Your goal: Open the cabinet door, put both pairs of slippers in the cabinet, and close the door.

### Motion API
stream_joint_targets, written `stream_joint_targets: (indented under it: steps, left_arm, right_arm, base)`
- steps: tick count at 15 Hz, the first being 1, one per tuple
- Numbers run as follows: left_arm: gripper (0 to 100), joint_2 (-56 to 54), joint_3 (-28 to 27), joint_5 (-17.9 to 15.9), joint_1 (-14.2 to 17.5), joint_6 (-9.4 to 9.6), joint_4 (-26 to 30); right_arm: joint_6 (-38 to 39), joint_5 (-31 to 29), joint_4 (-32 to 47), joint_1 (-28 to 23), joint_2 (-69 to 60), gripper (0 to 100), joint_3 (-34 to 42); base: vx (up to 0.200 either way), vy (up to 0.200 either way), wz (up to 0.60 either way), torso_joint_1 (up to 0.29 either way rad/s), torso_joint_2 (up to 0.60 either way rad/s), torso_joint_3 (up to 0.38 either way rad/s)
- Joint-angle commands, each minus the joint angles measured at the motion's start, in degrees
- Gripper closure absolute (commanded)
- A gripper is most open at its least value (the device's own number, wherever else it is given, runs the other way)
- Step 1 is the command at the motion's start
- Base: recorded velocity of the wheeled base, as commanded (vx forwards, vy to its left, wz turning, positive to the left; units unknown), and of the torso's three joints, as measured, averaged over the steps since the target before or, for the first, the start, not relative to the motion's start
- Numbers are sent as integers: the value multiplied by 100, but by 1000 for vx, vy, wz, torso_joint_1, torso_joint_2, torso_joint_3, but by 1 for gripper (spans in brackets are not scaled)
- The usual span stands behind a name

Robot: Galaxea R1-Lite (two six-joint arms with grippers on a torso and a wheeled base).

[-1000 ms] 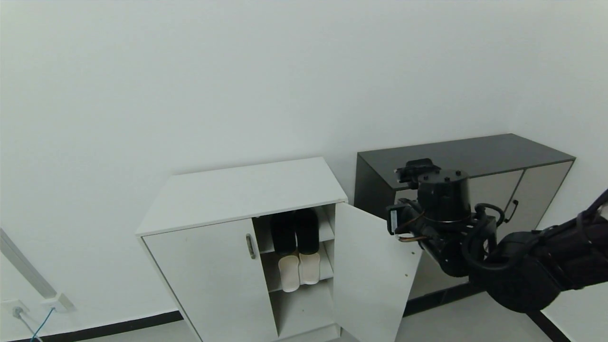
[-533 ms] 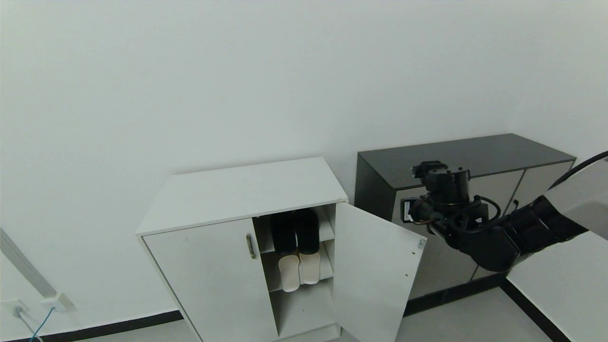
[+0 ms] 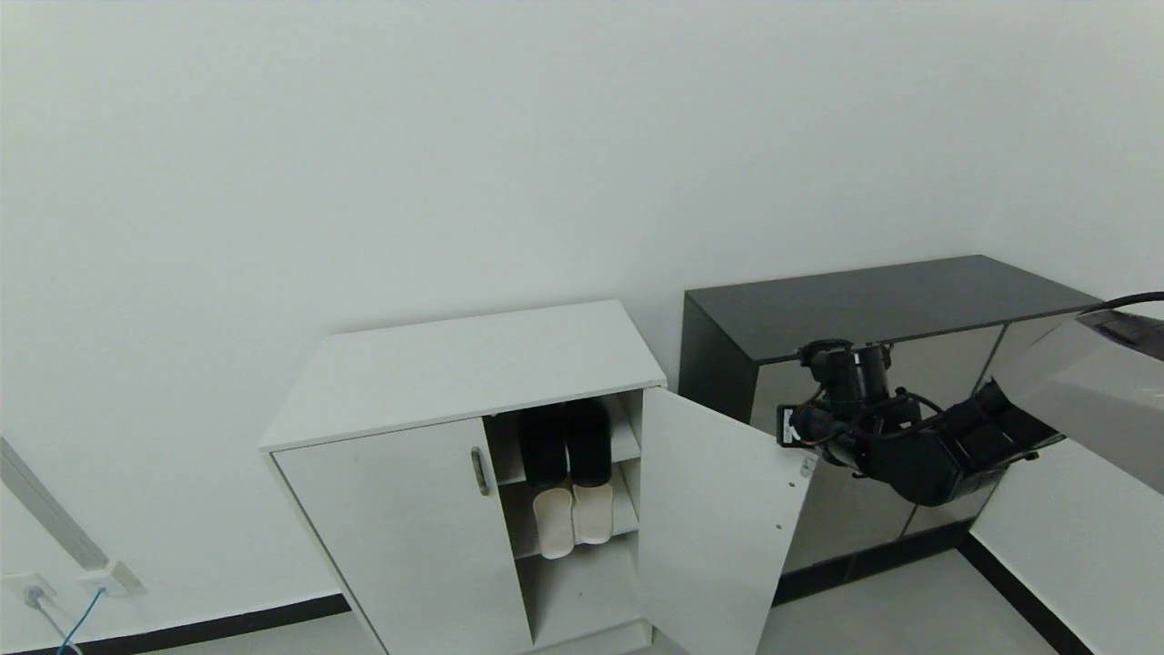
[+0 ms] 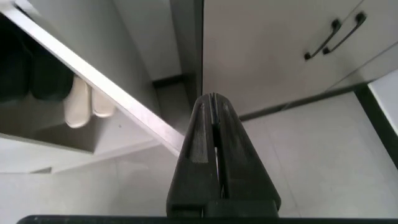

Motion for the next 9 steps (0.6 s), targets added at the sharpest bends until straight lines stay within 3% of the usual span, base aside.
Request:
stream_joint_targets:
  steps: [1,9]
  left_arm:
    - [100,0,1,0,-1,-2,2]
    - [100,0,1,0,-1,-2,-6]
  right_arm:
    - [1,-7,-6,2,180,100,-21]
    - [1,-7,-6,125,365,100,-3]
  base:
    - [0,0,0,0,0,0]
    - [0,0,0,0,0,0]
